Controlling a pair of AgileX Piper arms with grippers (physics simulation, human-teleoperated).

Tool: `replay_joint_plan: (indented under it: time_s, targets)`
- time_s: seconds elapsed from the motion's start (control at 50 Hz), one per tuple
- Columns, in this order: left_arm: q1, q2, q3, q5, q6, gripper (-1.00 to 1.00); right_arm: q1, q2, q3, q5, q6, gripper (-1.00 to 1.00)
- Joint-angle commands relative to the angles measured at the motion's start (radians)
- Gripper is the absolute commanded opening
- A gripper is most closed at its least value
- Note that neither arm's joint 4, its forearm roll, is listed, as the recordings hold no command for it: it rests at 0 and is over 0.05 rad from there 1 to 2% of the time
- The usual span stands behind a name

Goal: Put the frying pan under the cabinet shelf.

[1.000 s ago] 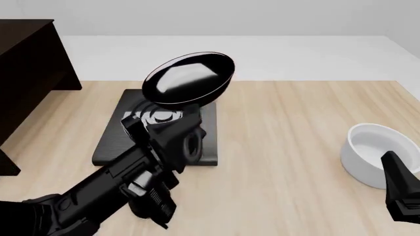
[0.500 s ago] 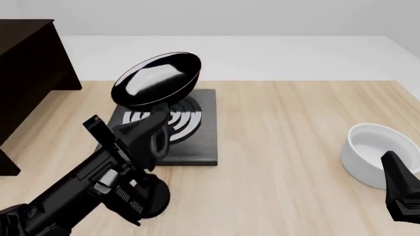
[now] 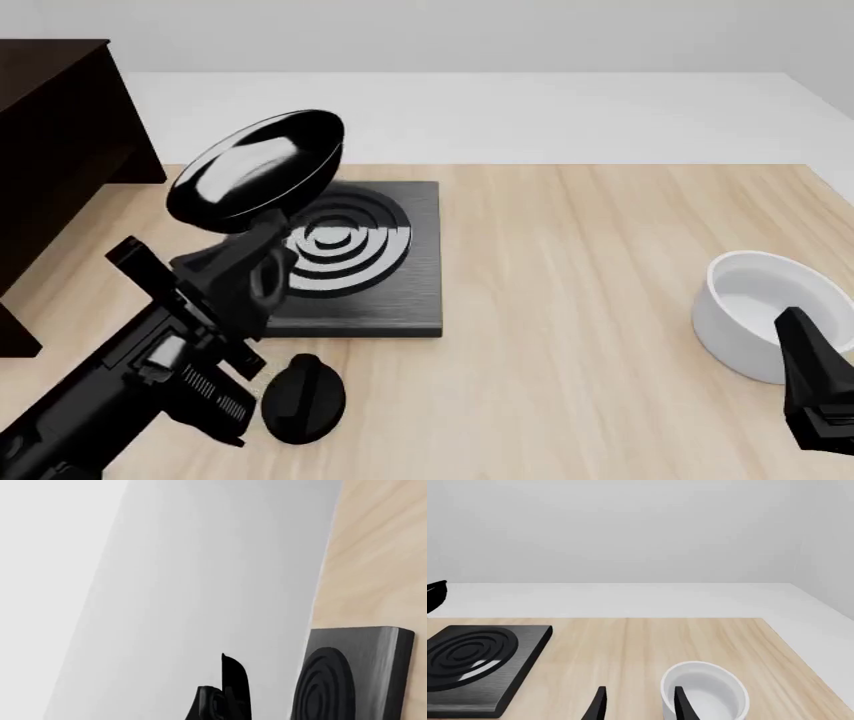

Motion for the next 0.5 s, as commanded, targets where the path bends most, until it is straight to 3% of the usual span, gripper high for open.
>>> replay_joint_plan:
  time_s: [0.02, 0.5]
  targets:
    - [0.061, -0.039, 0.015, -0.017, -0.02, -1.0, 0.0, 0.0, 0.0, 0.0, 0.0, 1.0]
    - [0.152, -0.091, 0.072, -0.018, -0.09, -1.0, 0.0, 0.0, 0.0, 0.0, 0.0, 1.0]
